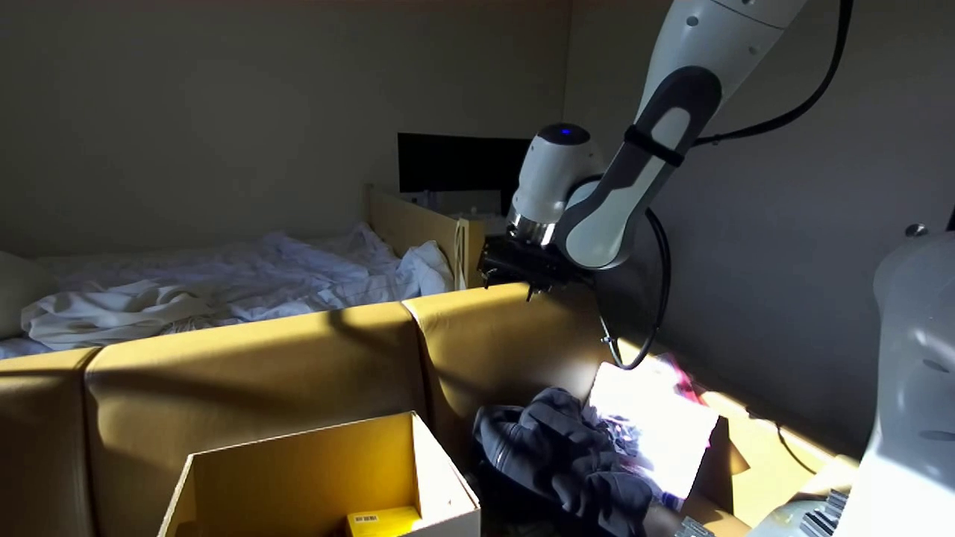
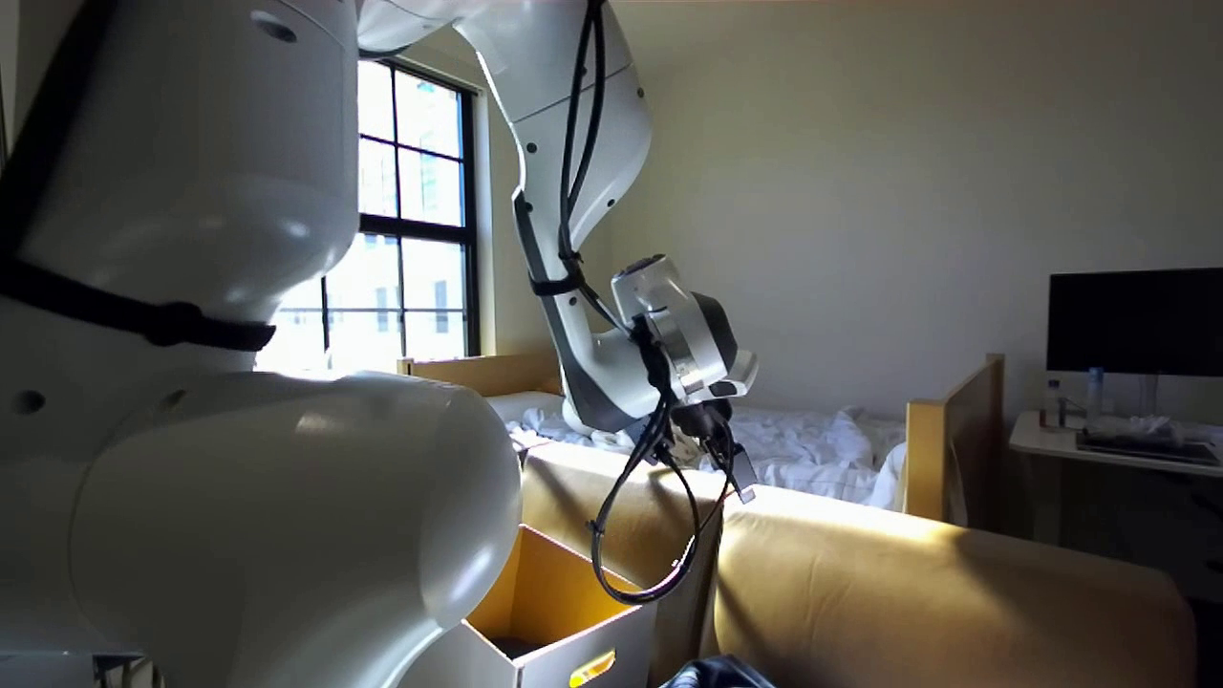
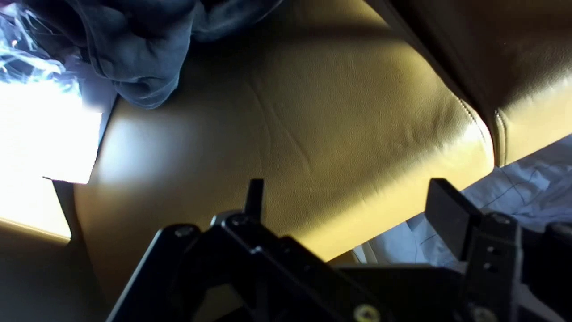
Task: Remove the black hood and the plastic bag, and put them on the couch
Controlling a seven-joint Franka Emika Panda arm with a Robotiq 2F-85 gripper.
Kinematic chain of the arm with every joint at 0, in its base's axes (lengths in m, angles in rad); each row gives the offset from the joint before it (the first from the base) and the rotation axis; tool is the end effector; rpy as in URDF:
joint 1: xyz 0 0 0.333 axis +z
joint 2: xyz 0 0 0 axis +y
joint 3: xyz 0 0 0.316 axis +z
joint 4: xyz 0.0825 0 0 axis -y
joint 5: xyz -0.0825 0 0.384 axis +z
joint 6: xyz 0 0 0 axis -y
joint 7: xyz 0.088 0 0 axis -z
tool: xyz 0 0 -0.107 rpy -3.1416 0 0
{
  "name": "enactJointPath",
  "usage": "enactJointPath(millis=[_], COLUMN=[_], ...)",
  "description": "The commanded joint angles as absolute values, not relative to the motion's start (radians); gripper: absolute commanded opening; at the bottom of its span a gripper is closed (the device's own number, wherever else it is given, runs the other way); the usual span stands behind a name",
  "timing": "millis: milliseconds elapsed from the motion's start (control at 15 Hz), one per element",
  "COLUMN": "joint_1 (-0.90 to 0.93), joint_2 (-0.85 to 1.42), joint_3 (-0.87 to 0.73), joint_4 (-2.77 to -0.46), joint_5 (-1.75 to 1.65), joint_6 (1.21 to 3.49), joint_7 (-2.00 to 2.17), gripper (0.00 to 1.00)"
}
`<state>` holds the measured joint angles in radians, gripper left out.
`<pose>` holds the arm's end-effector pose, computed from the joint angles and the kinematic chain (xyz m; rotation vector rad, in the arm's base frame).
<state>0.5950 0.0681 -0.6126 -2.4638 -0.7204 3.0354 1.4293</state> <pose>0.5055 0.0413 0.3173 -2.7470 1.0604 -0.8252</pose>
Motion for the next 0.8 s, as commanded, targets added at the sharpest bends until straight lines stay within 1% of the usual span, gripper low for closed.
enactJointPath(millis=[0, 67, 133, 200, 267, 333, 400, 533, 600, 667, 733], joint_1=[0.589, 0.465, 0.683, 0.689, 0.592, 0.443, 0.402, 0.269, 0.353, 0.226, 0.204], joint_2=[-0.123, -0.158, -0.188, -0.181, -0.099, -0.089, -0.082, -0.059, -0.053, -0.053, -0.078], joint_3=[-0.518, -0.354, -0.534, -0.527, -0.485, -0.319, -0.288, -0.174, -0.257, -0.125, -0.112], joint_4=[-2.634, -2.654, -2.66, -2.61, -2.51, -2.47, -2.426, -2.327, -2.285, -2.242, -2.317], joint_5=[-0.51, -0.428, -0.347, -0.271, -0.366, -0.307, -0.3, -0.317, -0.32, -0.255, -0.315], joint_6=[2.983, 2.943, 2.892, 2.767, 2.693, 2.608, 2.52, 2.346, 2.257, 2.171, 2.287], joint_7=[1.162, 1.093, 1.023, 0.952, 1.047, 1.009, 0.993, 0.993, 0.972, 0.877, 0.977], gripper=[1.0, 1.0, 1.0, 1.0, 1.0, 1.0, 1.0, 1.0, 1.0, 1.0, 1.0])
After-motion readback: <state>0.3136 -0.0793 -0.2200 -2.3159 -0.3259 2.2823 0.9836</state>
